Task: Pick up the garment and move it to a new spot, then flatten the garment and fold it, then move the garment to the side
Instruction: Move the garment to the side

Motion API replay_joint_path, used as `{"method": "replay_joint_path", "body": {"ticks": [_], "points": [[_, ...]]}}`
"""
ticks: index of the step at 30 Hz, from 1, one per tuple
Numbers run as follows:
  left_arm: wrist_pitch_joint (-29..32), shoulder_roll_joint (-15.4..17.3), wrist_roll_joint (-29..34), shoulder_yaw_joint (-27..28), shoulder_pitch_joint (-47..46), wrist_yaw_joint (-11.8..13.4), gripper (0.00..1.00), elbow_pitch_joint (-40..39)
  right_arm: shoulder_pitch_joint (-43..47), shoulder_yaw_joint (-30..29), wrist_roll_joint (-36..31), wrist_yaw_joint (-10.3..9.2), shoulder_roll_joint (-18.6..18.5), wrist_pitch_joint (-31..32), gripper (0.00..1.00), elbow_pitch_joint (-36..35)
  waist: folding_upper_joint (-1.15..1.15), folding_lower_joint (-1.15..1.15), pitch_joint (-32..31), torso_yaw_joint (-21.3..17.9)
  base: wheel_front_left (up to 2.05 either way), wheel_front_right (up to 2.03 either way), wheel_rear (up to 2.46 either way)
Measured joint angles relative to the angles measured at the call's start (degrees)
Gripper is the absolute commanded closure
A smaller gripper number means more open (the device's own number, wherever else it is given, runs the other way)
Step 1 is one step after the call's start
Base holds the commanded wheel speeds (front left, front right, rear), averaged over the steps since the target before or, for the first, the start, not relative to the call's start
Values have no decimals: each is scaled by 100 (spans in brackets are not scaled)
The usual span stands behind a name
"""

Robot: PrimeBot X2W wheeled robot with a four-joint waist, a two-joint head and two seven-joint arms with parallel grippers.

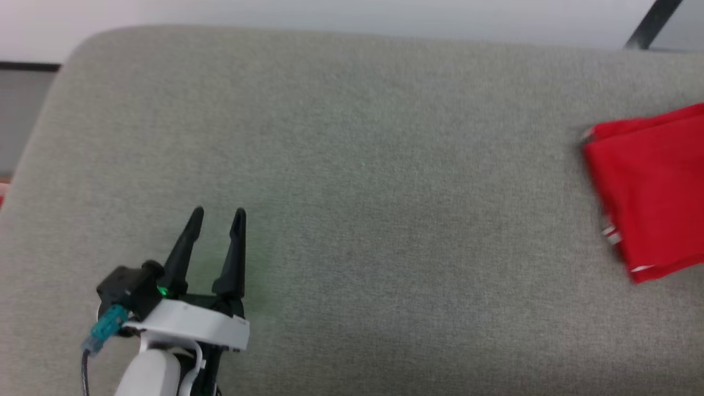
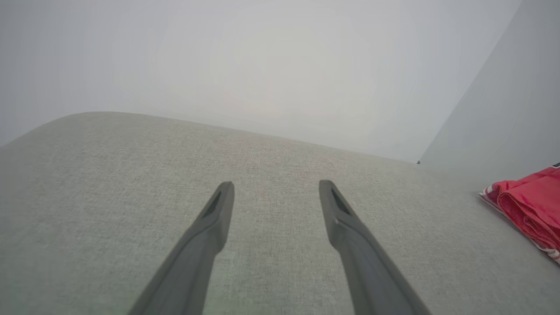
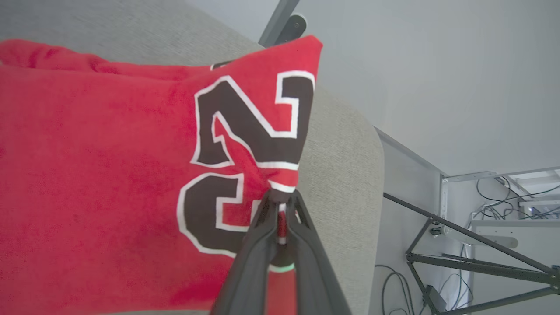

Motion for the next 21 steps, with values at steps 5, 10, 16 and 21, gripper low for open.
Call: {"method": "replay_joint_path", "body": {"ticks": [5, 10, 16, 21], "points": [[0, 18, 9, -27, -178, 0, 0, -63, -292, 35, -400, 0, -314, -48, 100, 279, 0, 0, 299, -88, 0, 0, 0], [0, 29, 27, -55, -302, 0, 0, -118, -508, -19, -964, 0, -533, 105, 100, 590, 0, 0, 571, -165, 0, 0, 0], [0, 21, 40, -113, -408, 0, 0, -113, -564, -367, -1486, 0, -393, 249, 100, 965, 0, 0, 816, -219, 0, 0, 0], [0, 29, 40, -149, -456, 0, 0, -87, -531, -662, -1813, 0, -154, 307, 100, 1172, 0, 0, 905, -225, 0, 0, 0]]}}
